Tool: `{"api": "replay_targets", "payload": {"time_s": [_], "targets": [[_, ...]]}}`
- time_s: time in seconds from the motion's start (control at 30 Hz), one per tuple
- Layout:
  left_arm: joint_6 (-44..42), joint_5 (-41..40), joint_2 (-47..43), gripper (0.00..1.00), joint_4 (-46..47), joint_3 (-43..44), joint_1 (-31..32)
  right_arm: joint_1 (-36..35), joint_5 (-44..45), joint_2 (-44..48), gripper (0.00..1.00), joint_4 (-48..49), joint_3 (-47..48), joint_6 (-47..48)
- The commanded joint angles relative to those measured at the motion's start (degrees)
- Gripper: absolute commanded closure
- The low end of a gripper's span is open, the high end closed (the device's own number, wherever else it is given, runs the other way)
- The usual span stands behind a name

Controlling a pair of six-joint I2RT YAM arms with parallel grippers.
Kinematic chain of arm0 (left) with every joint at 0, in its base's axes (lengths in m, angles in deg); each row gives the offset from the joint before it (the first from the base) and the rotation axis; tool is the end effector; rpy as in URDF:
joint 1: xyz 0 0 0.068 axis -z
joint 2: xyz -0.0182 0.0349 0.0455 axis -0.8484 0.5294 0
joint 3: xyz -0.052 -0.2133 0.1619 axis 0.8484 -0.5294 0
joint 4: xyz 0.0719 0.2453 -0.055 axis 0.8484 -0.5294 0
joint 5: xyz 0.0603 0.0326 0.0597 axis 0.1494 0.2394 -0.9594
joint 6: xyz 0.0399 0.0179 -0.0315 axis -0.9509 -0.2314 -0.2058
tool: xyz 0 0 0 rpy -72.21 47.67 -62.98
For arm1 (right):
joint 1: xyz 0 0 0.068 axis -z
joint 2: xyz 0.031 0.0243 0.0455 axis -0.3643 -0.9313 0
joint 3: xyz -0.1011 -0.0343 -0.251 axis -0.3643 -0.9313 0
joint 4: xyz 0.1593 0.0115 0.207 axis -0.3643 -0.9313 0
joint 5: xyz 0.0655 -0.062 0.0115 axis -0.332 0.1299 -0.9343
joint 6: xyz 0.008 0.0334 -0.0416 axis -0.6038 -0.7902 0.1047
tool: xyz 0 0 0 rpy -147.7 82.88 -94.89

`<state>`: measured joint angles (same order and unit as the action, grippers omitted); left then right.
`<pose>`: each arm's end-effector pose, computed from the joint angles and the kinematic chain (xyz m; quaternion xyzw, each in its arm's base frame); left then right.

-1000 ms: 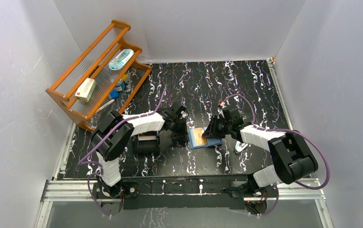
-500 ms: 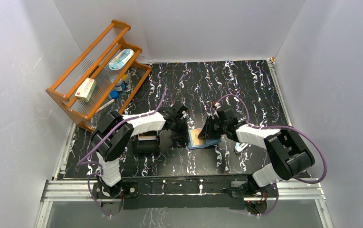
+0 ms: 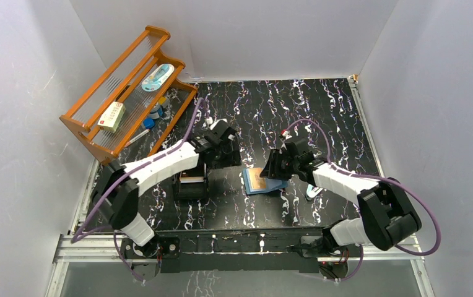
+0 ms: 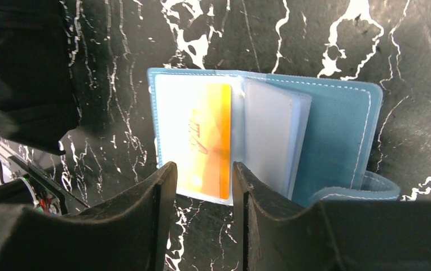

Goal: Put the credit cards into the card holder
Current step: Insert the credit card into the card holder.

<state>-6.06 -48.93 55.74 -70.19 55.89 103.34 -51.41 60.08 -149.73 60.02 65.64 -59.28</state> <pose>0.2470 -0.2445 0.2345 -0.0235 0.9488 -0.1900 0.2514 0.2225 0.1379 0.1726 0.0003 0.9190 0.2926 0.2643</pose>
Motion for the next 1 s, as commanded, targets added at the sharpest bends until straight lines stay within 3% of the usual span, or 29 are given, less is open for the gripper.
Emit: {"api": "replay_targets", "payload": {"time_s": [0.0,0.07,0.13,0.37,0.53,0.6,0.73,0.97], "targets": [[1.44,-13.55,-8.64,0.32,-6.26,3.40,-1.11,-0.16,0.29,3.27,0.50,-1.41,3.40,1.76],[4.15,-18.73,-12.44,0.20,-7.05,2.17,-1.44,-0.19,0.06,4.35,0.49,-1.83,3.58,2.10],[6.64,-22.37,-17.02,0.15,-7.15,0.45,-1.89,-0.15,0.01,5.45,0.48,-2.12,3.73,2.28],[13.91,-27.35,-25.03,0.13,-10.36,-0.88,-7.50,-0.15,0.34,9.20,0.47,-2.64,3.74,0.80],[30.08,-29.30,-20.43,0.26,-25.15,4.25,-13.97,-0.19,0.99,11.59,0.46,-2.79,4.65,1.92],[35.59,-25.58,-19.83,0.31,-25.50,3.61,-16.42,-0.19,0.93,12.05,0.46,-2.52,4.72,1.58],[43.17,-22.72,-21.17,0.55,-21.09,-1.30,-18.67,-0.17,-0.56,12.24,0.46,-2.38,4.52,0.90],[46.94,-17.60,-19.14,0.57,-15.70,-4.43,-18.67,-0.14,-0.06,12.49,0.46,-2.02,3.21,1.10]]}}
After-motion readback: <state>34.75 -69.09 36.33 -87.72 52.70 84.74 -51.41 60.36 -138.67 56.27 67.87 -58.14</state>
